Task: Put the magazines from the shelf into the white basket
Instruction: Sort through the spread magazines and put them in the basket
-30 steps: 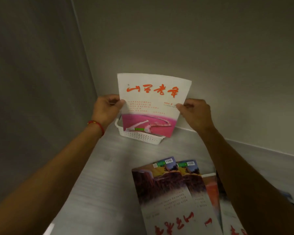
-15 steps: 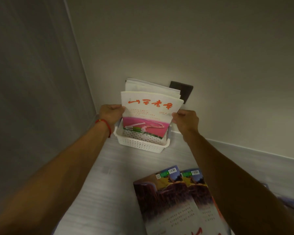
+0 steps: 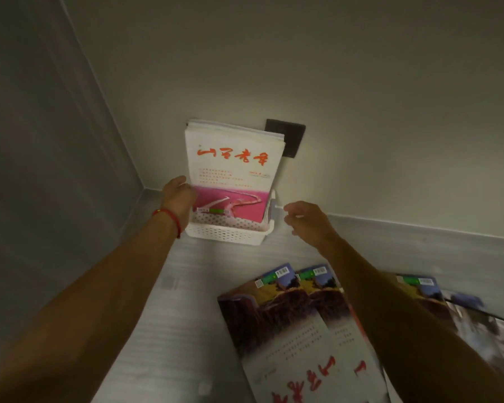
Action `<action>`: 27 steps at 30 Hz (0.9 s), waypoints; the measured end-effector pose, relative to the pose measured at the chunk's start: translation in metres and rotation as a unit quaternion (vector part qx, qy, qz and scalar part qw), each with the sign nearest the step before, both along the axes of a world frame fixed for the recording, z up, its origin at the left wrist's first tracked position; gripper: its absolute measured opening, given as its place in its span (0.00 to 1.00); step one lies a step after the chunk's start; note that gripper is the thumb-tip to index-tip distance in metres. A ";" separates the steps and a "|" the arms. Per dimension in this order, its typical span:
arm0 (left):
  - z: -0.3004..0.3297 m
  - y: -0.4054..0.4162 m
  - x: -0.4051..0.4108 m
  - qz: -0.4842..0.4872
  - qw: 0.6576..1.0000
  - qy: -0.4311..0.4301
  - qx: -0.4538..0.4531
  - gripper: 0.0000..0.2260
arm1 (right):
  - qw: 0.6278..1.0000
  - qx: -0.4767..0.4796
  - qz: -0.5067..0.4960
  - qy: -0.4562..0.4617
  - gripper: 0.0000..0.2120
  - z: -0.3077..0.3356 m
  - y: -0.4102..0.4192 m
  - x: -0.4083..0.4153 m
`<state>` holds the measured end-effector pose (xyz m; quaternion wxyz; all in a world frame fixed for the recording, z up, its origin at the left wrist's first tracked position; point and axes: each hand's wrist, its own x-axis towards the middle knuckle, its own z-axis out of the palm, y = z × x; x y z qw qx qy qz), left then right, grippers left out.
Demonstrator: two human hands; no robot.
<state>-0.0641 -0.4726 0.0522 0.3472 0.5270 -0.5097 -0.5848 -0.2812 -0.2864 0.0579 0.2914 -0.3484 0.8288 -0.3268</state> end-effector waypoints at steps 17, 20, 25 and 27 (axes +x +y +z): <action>-0.128 0.289 0.056 -0.376 0.829 -0.361 -0.203 0.19 | 0.972 0.224 -0.015 0.066 0.30 -0.105 0.250 0.071; -0.105 0.288 0.052 -0.387 0.819 -0.372 -0.201 0.19 | 0.994 0.099 0.032 -0.031 0.17 -0.097 0.259 0.067; -0.043 0.301 0.029 -0.318 0.829 -0.301 -0.348 0.21 | 0.995 -0.013 0.090 -0.037 0.07 -0.037 0.280 0.032; -0.006 0.306 0.008 -0.283 0.812 -0.290 -0.419 0.27 | 0.991 -0.025 0.128 0.001 0.05 0.001 0.285 0.001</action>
